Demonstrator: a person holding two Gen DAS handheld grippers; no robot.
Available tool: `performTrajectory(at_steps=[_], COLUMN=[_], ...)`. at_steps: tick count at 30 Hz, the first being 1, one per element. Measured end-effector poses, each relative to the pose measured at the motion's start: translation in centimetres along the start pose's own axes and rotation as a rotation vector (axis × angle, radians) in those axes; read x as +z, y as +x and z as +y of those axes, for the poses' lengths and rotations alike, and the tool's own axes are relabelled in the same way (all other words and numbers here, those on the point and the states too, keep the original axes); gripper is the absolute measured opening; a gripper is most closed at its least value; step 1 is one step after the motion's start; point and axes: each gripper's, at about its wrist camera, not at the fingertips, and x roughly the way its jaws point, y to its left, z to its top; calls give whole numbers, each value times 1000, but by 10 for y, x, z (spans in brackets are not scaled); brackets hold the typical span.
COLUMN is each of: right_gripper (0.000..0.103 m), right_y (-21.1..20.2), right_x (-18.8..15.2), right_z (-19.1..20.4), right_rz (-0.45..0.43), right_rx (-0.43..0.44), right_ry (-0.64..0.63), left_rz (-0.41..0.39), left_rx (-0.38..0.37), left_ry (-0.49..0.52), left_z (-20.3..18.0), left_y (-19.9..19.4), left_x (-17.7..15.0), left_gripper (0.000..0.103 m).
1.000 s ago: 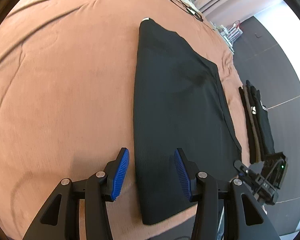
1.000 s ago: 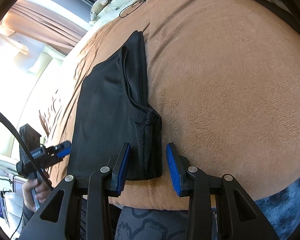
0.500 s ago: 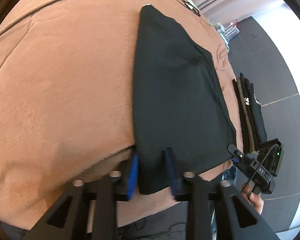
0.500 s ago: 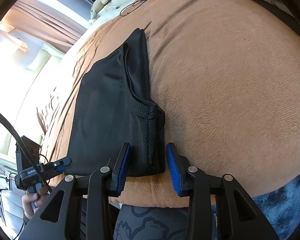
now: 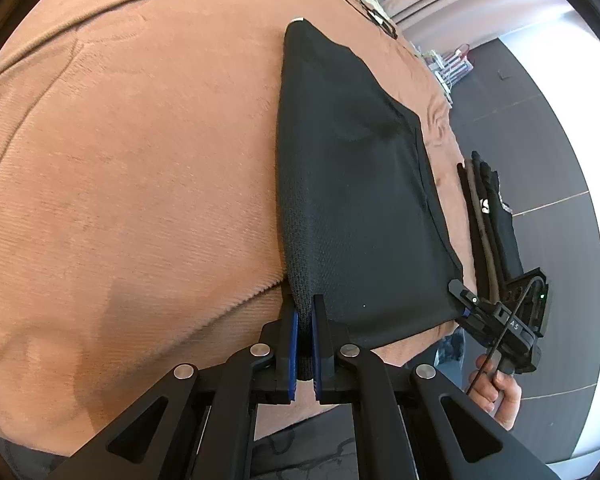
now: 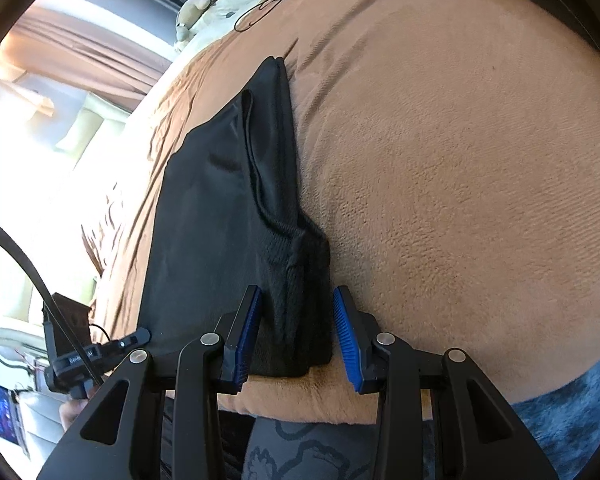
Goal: Fold small clothes
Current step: 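Grasp the shirt edge with the left gripper while the right gripper grasps it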
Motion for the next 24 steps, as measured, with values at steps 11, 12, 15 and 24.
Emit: performTrajectory(at_steps=[11,12,15,24], right_gripper=[9,9,9,37], right_y=[4,4,5,7], right_x=[-15,-17,-22,-3], right_z=[10,11,15,16], right_rz=[46,54,86,83], right_rx=[20,24,32,24], right_ry=[-27,-31,-62,-78], left_rz=[30,35,62,12], left_rx=[-3,-3,-9,45], left_ry=[34,39,81,71], left_z=[7,7,7,14], left_y=[-25,-28,-35,-41], left_x=[-3,-3,-4,20], left_gripper=[5,5,6,49])
